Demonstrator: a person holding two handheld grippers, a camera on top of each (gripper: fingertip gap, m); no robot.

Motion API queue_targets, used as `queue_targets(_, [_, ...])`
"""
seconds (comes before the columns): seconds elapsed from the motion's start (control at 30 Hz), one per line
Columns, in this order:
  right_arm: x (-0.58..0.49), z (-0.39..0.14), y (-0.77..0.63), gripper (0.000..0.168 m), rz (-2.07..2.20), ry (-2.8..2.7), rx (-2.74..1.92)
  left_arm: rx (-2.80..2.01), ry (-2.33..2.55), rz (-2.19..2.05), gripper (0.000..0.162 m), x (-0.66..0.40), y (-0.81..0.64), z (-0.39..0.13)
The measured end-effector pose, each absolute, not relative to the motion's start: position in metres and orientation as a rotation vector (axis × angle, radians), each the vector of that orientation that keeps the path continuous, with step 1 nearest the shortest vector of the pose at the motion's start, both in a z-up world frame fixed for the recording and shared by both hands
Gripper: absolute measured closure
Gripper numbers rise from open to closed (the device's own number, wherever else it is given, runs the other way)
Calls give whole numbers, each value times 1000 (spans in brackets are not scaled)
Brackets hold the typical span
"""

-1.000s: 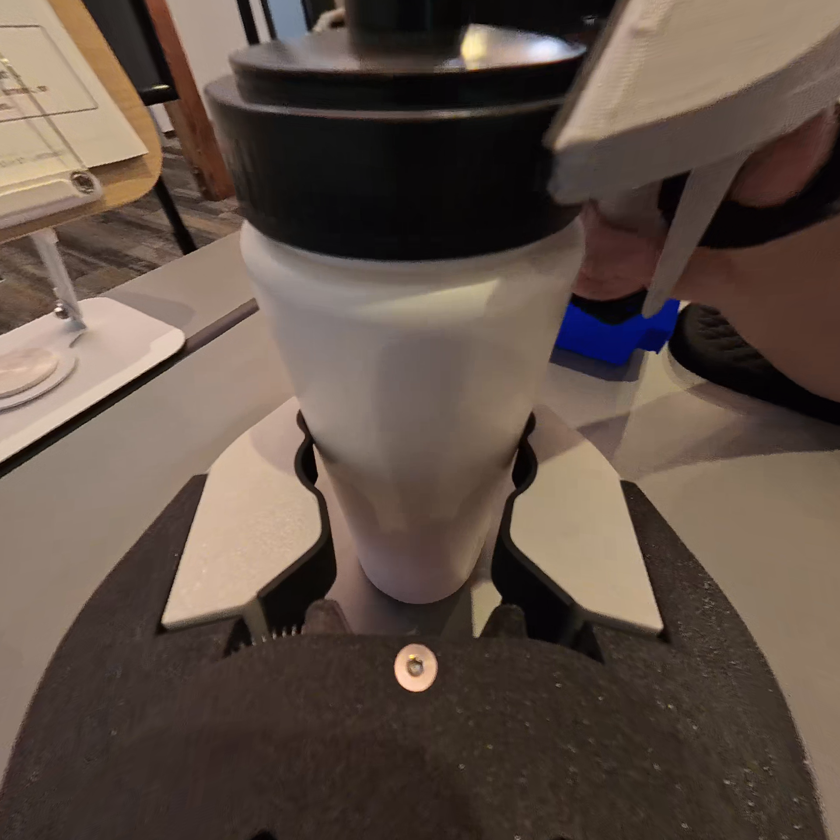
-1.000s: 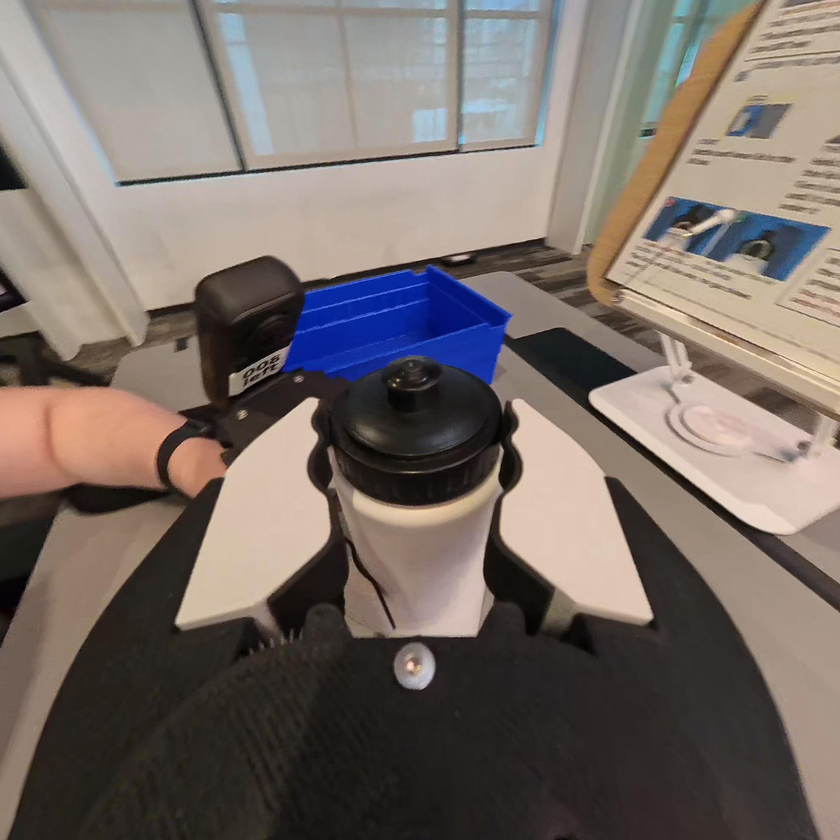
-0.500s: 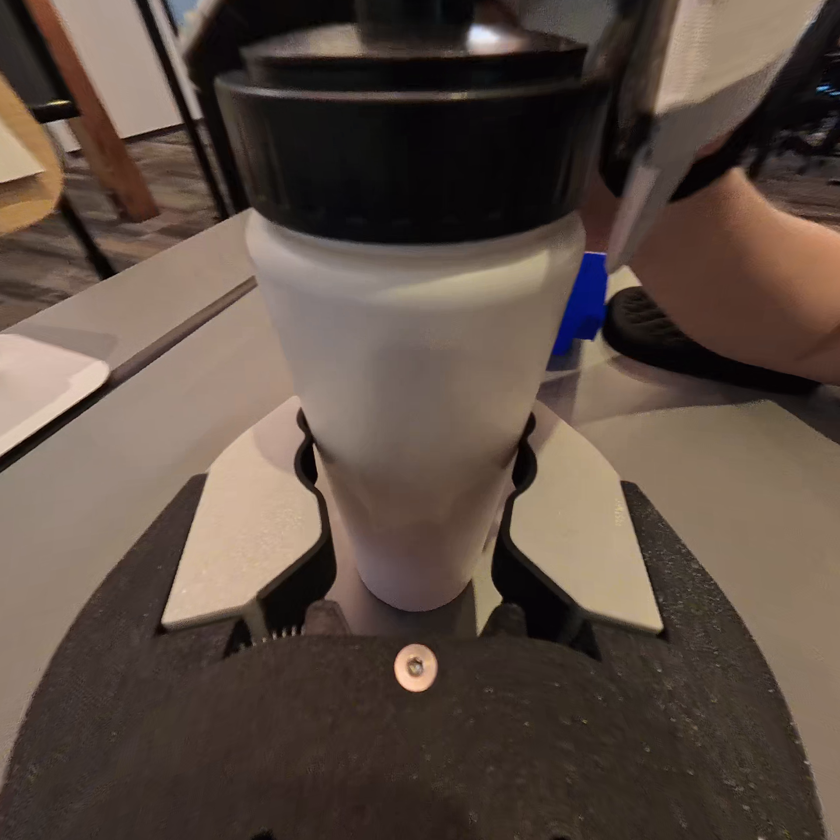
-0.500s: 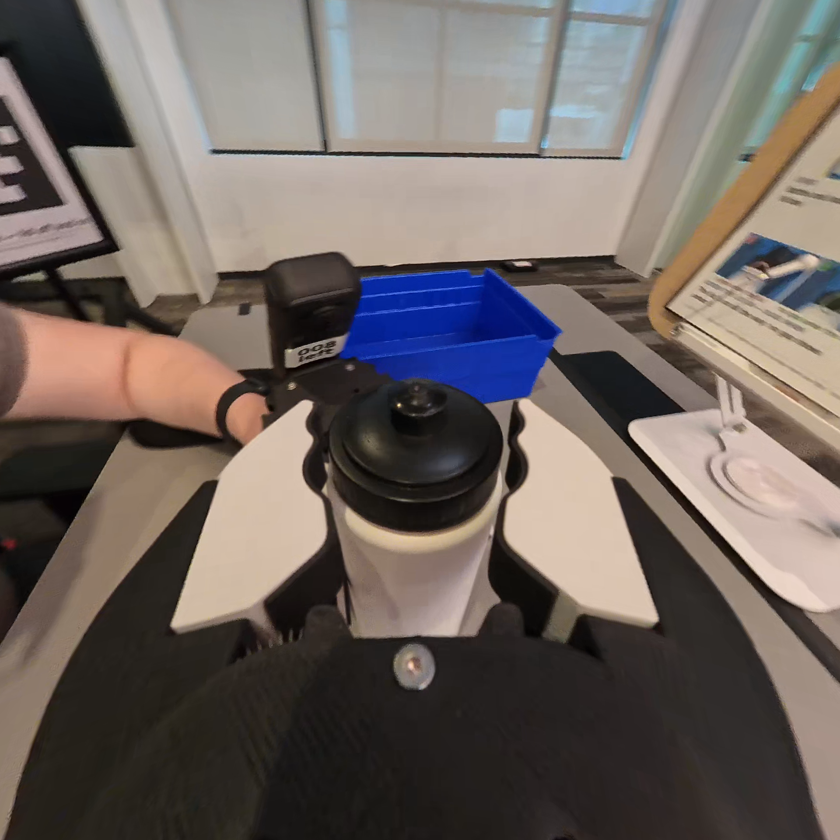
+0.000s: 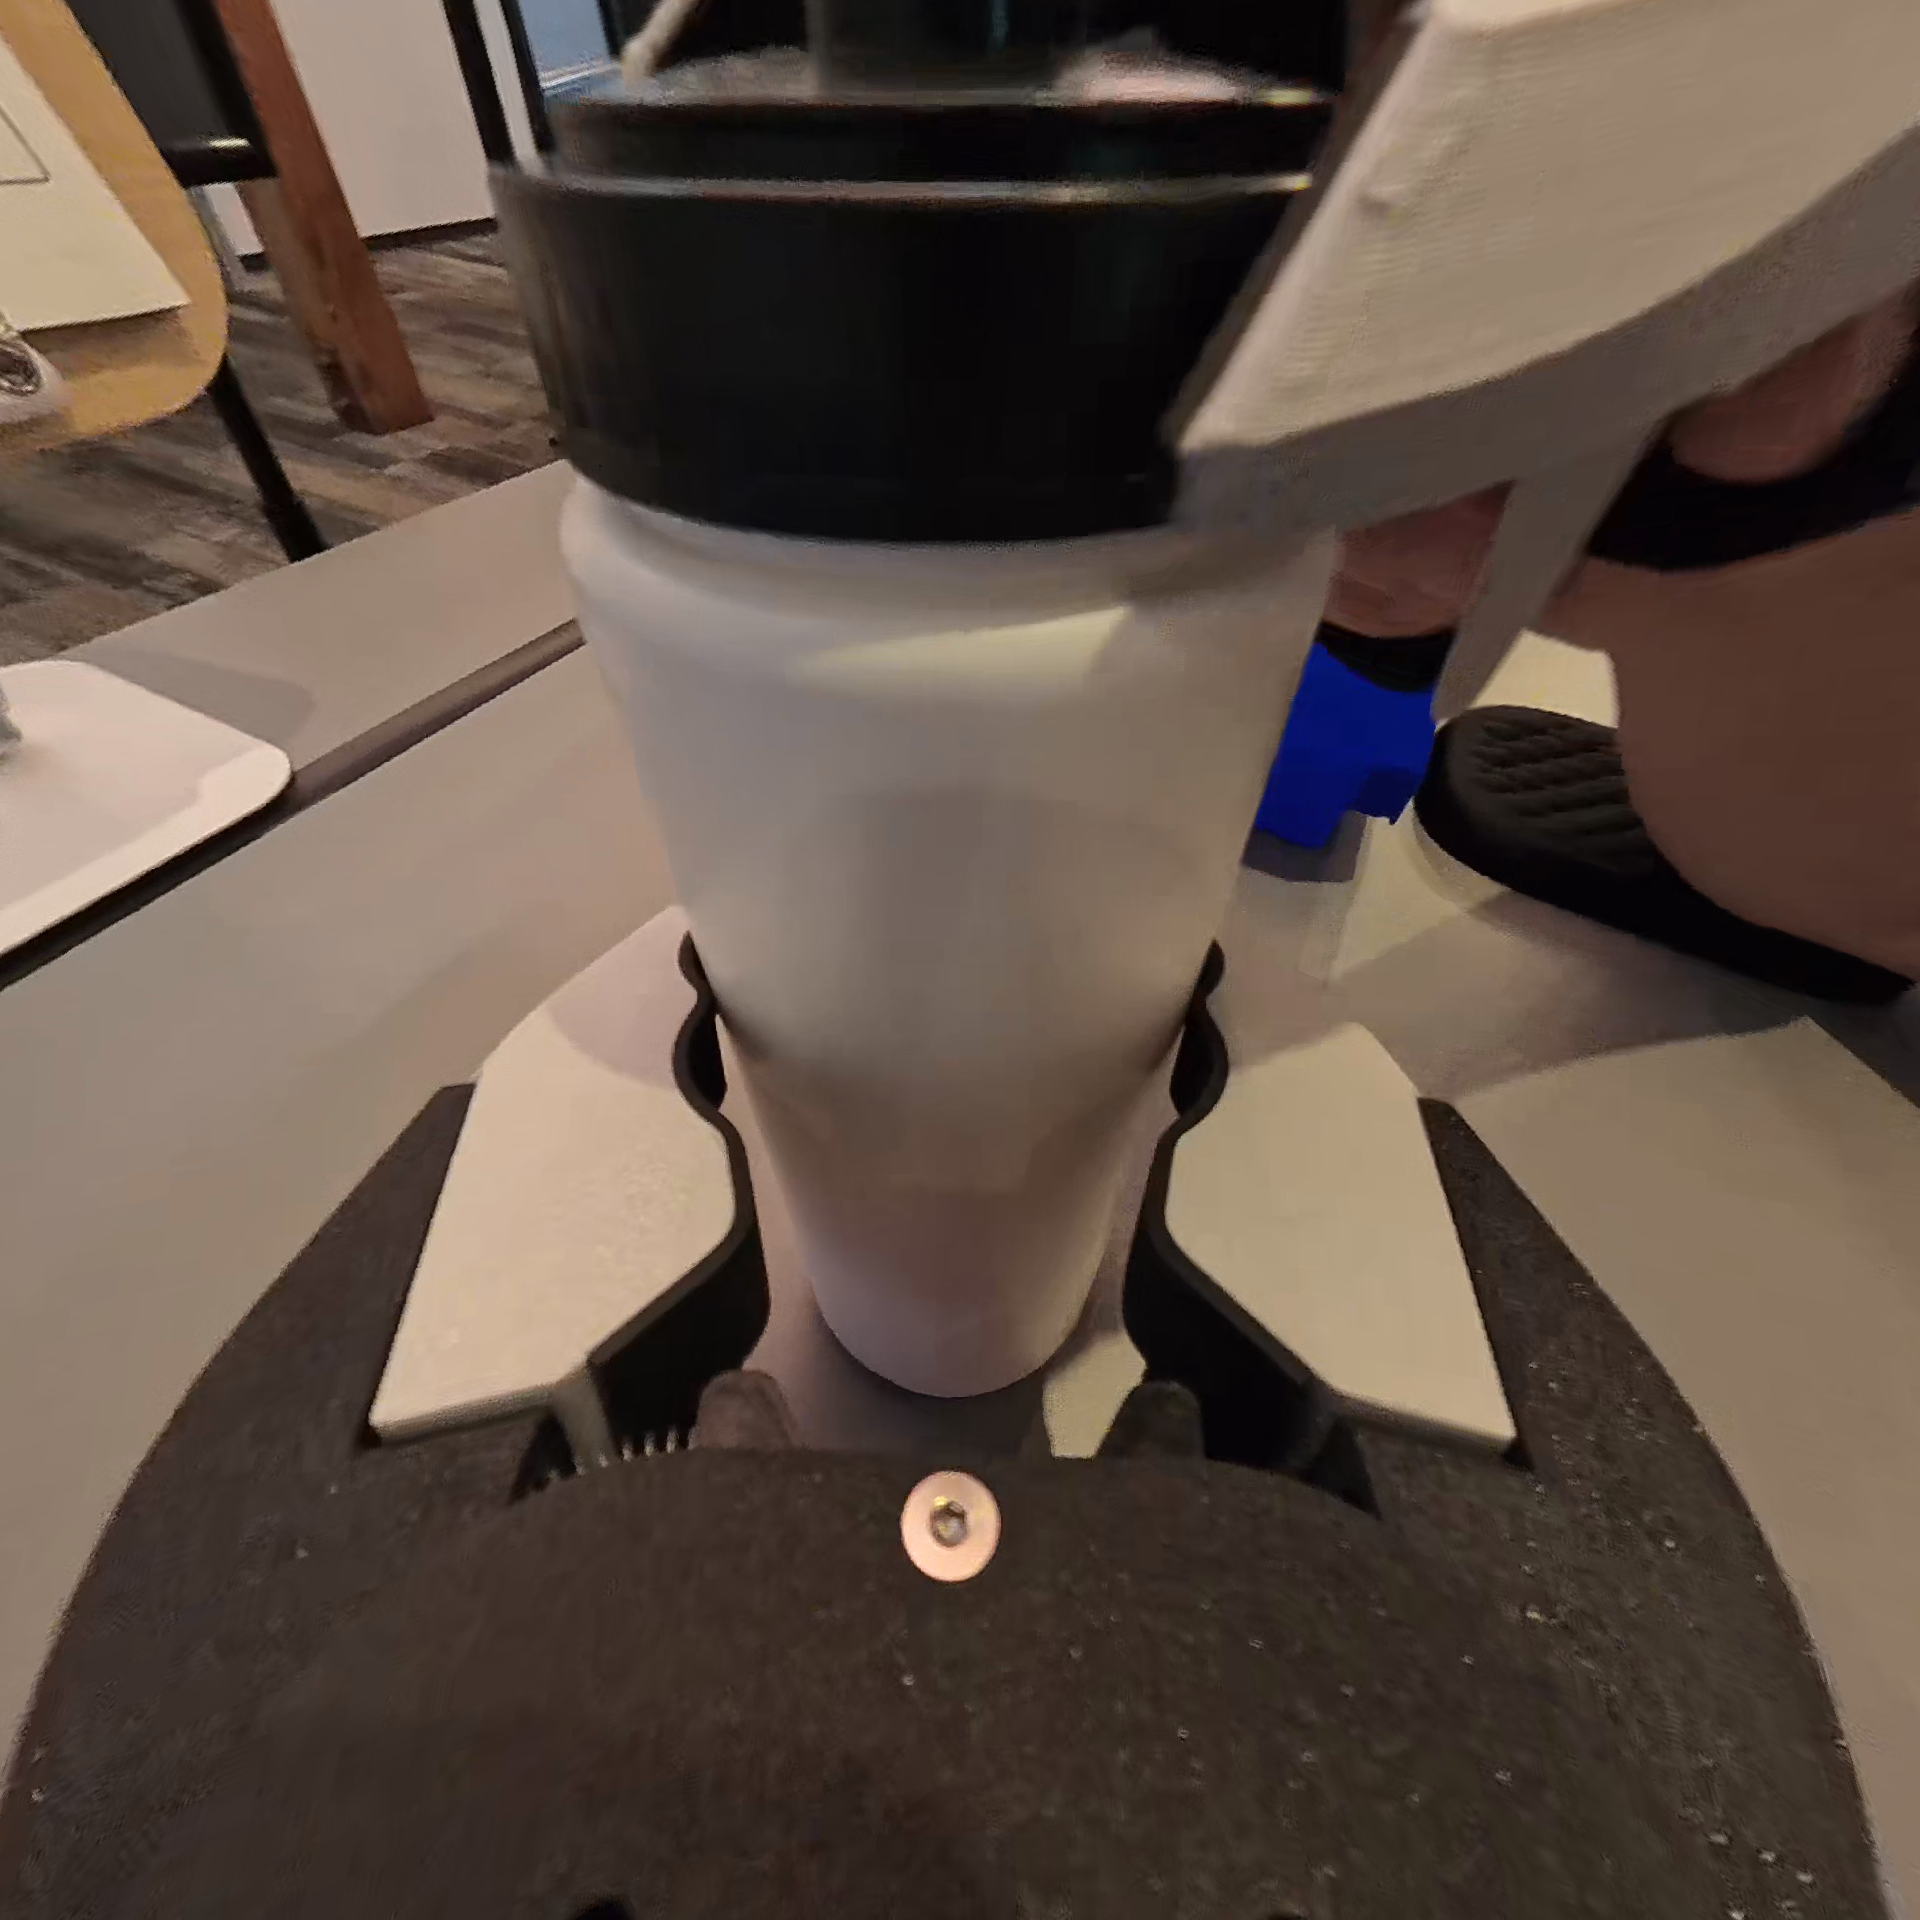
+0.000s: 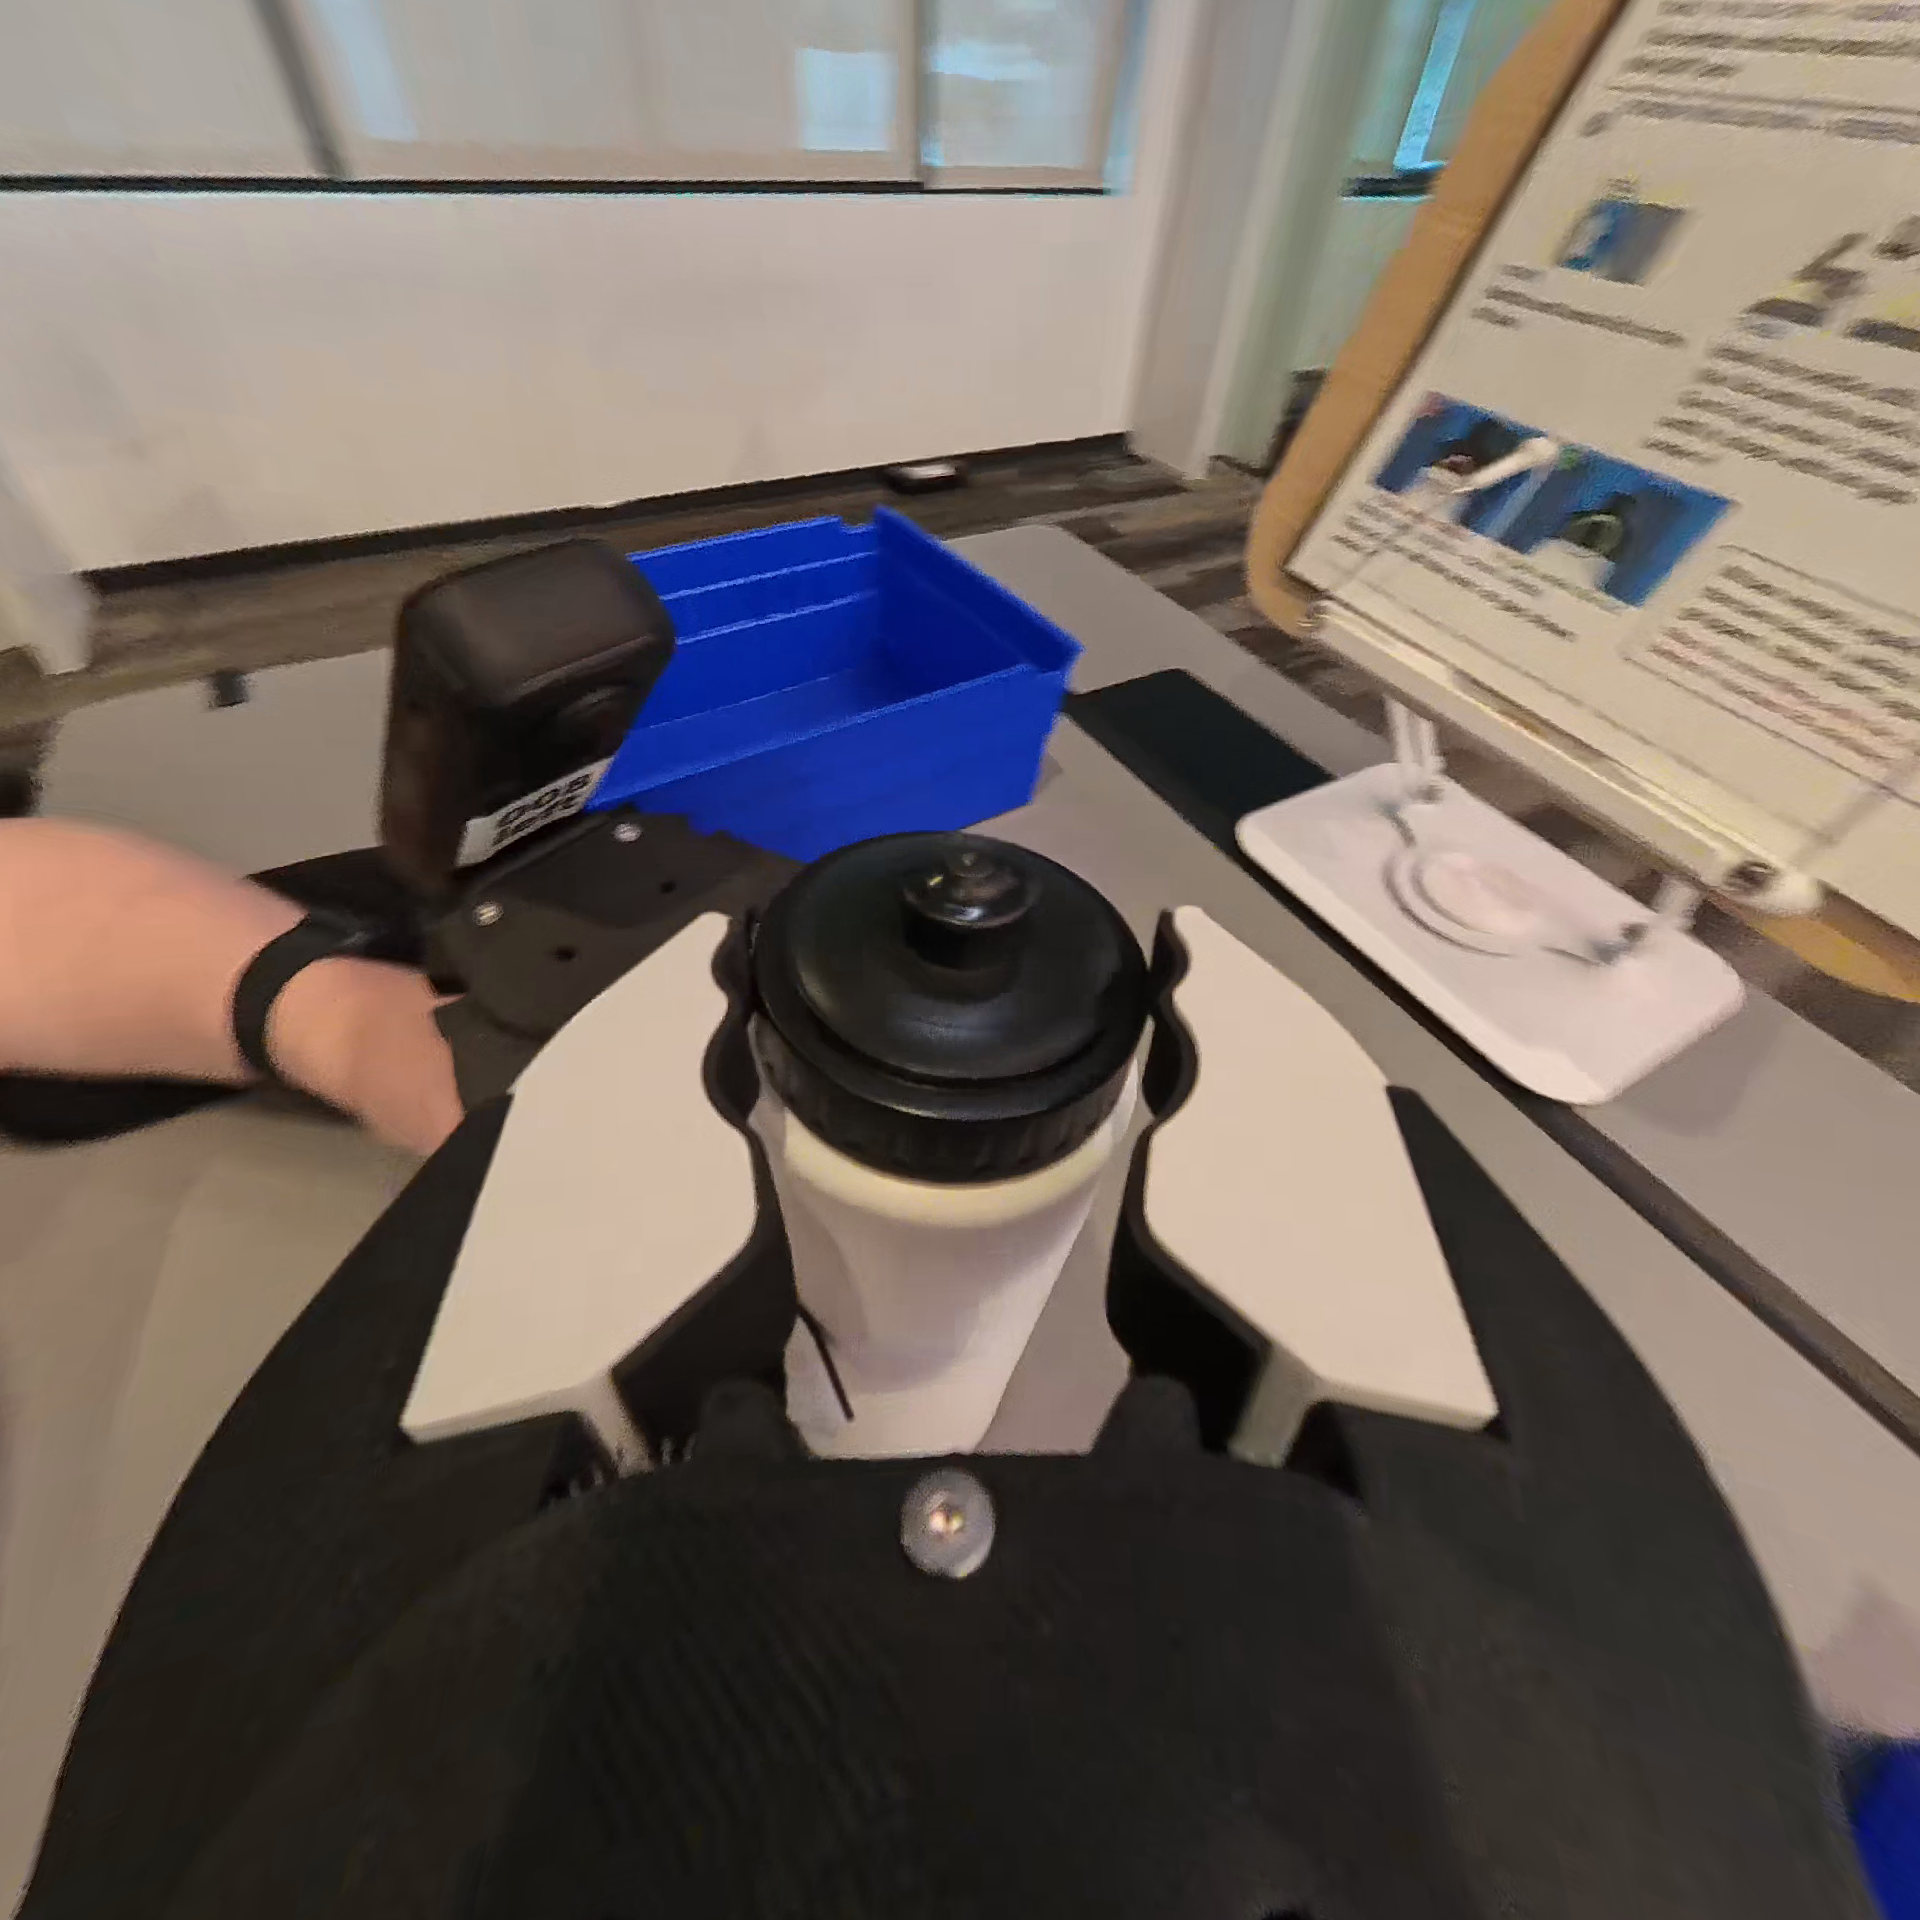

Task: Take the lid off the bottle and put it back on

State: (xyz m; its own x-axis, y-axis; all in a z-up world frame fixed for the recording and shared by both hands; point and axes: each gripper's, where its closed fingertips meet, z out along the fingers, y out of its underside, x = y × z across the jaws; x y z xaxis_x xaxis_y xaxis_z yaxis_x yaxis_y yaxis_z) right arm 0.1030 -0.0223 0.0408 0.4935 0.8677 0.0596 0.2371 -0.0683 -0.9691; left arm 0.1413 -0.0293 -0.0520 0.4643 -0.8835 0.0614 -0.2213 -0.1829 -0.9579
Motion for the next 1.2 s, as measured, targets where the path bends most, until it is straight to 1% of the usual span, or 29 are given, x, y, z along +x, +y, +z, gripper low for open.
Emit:
queue_targets(0.1, [100,42,-23,93,557,-898,-1554,-1691,946,-725,76,138,-26,-53])
queue_targets(0.2, [99,42,-22,93,558,-898,-1536,-1697,944,-693,76,136,-24,-53])
queue_targets(0.27, [99,43,-24,93,630,-980,-1537,-1687,964,-717,76,136,-24,-53])
queue_targets(0.37, [100,49,-42,90,879,-1178,-1468,-1646,1023,-739,76,141,-28,-54])
queue_targets(0.47, [113,54,-43,91,947,-1254,-1389,-1617,1047,-762,76,143,-30,-54])
queue_targets(0.63, [115,42,-42,92,871,-1346,-1364,-1600,1071,-793,76,144,-32,-54])
queue_targets(0.67, [115,41,-40,98,856,-1332,-1367,-1599,1075,-791,76,144,-33,-54])
queue_targets(0.7, [114,41,-39,99,852,-1322,-1379,-1604,1070,-787,76,144,-33,-54])
queue_targets(0.8, [113,41,-33,99,823,-1253,-1471,-1630,1037,-777,76,142,-29,-54])
queue_targets(0.93, [108,41,-26,99,661,-1089,-1588,-1685,972,-710,76,136,-22,-54])
queue_targets(1.1, [103,42,-21,99,540,-905,-1565,-1725,921,-624,76,128,-15,-55])
queue_targets(1.2, [102,41,-21,99,546,-973,-1547,-1725,924,-630,76,127,-14,-55])
